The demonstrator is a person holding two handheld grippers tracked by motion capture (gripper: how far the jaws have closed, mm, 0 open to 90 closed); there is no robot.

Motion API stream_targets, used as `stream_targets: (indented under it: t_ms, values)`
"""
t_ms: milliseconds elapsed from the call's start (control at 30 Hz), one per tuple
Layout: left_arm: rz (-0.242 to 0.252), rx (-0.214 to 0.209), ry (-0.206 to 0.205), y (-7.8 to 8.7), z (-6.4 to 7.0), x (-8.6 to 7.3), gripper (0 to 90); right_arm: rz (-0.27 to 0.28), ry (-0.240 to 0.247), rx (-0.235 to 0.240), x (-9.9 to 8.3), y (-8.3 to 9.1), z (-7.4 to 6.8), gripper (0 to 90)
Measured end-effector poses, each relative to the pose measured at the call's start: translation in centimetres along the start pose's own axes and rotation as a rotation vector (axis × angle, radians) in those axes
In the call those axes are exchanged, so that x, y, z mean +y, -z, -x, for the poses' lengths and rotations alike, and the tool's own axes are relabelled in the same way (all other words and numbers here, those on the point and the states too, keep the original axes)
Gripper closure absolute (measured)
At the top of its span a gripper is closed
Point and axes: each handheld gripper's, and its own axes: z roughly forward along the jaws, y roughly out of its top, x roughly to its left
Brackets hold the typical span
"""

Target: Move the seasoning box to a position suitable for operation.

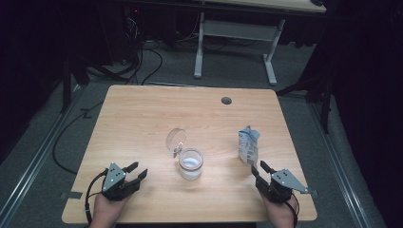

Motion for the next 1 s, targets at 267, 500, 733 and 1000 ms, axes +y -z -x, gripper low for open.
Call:
stream_targets:
  t_ms: [267, 500, 733, 1000]
  values:
    - [-0.003, -0.001, -0.005, -0.1, 0.1, -0.1, 56.1, -0.015, 0.021, 0.047, 0.3, -0.8, -1.7, 64.9]
    - [-0.005, -0.003, 0.002, 0.0, 0.2, -0.2, 57.4, -0.039, 0.038, 0.103, 0.3, -2.1, -3.3, 66.5]
    - [-0.004, -0.002, 0.023, 0.3, 0.3, -0.4, 57.2, -0.053, 0.065, 0.141, 0.3, -3.0, -4.4, 66.3]
    - [-0.011, -0.013, 0.025, 0.1, 0.6, -0.4, 56.7, -0.057, 0.058, 0.147, 0.2, -3.3, -4.4, 66.3]
